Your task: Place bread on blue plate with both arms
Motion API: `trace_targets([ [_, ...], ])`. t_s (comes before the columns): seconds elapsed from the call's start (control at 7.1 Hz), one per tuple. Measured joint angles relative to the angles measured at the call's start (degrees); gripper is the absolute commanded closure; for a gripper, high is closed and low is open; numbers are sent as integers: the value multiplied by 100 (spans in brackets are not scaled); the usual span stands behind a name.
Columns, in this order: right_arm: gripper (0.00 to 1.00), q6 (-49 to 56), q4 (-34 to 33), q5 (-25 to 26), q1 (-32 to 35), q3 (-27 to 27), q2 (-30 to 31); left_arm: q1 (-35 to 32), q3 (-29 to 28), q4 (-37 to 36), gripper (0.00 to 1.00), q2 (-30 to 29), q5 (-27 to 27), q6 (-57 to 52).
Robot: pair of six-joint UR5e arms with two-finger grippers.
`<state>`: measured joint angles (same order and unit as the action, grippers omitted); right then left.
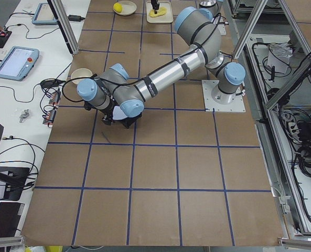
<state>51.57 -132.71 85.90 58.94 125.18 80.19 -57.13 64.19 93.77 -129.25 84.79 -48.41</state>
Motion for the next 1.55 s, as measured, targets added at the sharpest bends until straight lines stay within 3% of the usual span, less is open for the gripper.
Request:
trace_targets([
  [0.28,89,-347,234,-10,80,-39,244,-37,15,-21,19,-283,-29,92],
  [0.42,91,-614,463,-12,214,-100,467,-40,15,-22,40,-360,-34,191],
  [0.56,92,-973,883,-14,445,-260,735,-42,15,-13,67,-398,-34,299],
  [0.7,93,-1275,1358,-20,698,-499,946,-43,15,4,85,-420,-31,360],
  [1.13,92,-1678,2340,-264,1060,-1030,1127,-36,-43,40,91,-495,-2,493],
  [1.55,92,-1938,2429,-281,1237,-1091,1052,-35,-217,139,91,-355,94,607],
])
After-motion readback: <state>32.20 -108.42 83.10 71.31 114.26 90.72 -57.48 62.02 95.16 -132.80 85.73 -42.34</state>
